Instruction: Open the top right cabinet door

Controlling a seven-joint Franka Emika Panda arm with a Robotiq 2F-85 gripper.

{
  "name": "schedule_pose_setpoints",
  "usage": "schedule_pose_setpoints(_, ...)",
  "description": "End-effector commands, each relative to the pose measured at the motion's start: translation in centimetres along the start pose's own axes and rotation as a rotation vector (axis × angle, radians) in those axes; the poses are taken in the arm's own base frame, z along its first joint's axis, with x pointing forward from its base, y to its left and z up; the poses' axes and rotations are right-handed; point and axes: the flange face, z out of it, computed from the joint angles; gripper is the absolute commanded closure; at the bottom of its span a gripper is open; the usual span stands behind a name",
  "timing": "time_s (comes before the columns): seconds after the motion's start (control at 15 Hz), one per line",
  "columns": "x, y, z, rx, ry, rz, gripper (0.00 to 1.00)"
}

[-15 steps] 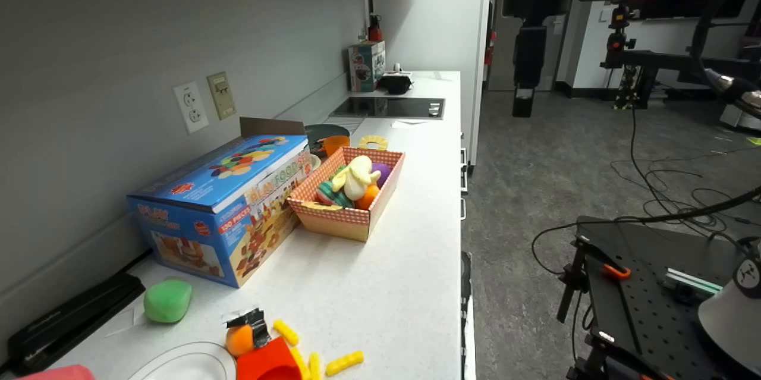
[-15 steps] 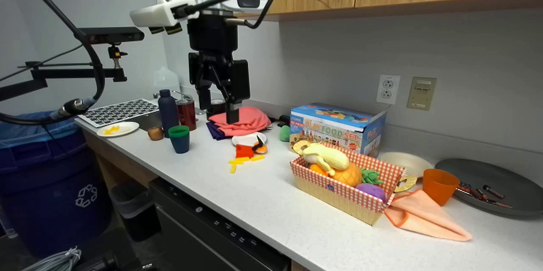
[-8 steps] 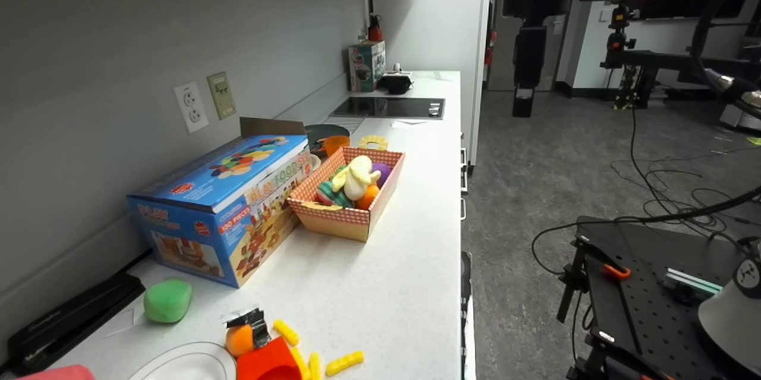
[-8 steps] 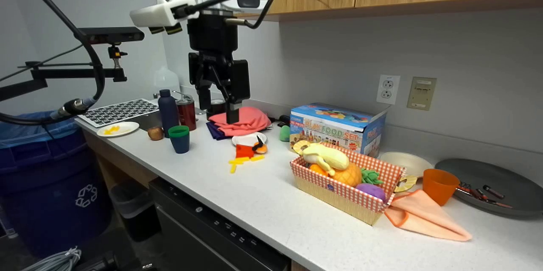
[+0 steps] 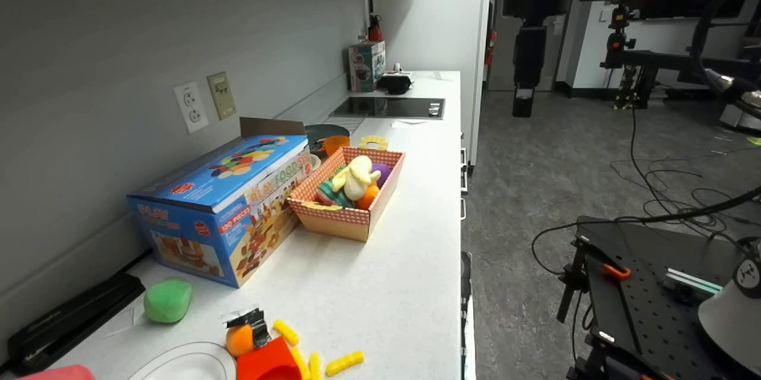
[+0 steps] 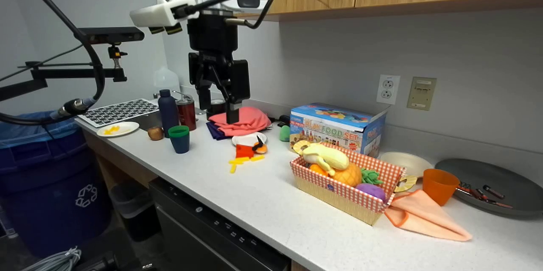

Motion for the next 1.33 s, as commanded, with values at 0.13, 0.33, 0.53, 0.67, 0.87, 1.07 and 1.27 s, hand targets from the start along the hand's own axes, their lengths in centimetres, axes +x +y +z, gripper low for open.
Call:
schedule_pose_setpoints(0.13, 0.0, 0.0, -0.1, 0.000, -0.001, 0.000, 0.00)
schedule_pose_setpoints(0.33, 0.0, 0.0, 0.0, 0.004, -0.002, 0.006, 0.00)
schedule_pose_setpoints(0.53, 0.2, 0.1, -3.6, -0.017, 0.030, 0.031, 0.00)
schedule_pose_setpoints(0.67, 0.0, -0.4, -6.3, -0.032, 0.086, 0.042, 0.00)
schedule_pose_setpoints(0.87, 0.2, -1.0, -11.2, -0.014, 0.217, 0.070, 0.00)
schedule_pose_setpoints(1.07, 0.5, -1.0, -11.4, -0.005, 0.228, 0.054, 0.00)
schedule_pose_setpoints(1.27, 0.3, -1.3, -12.3, -0.007, 0.247, 0.055, 0.00)
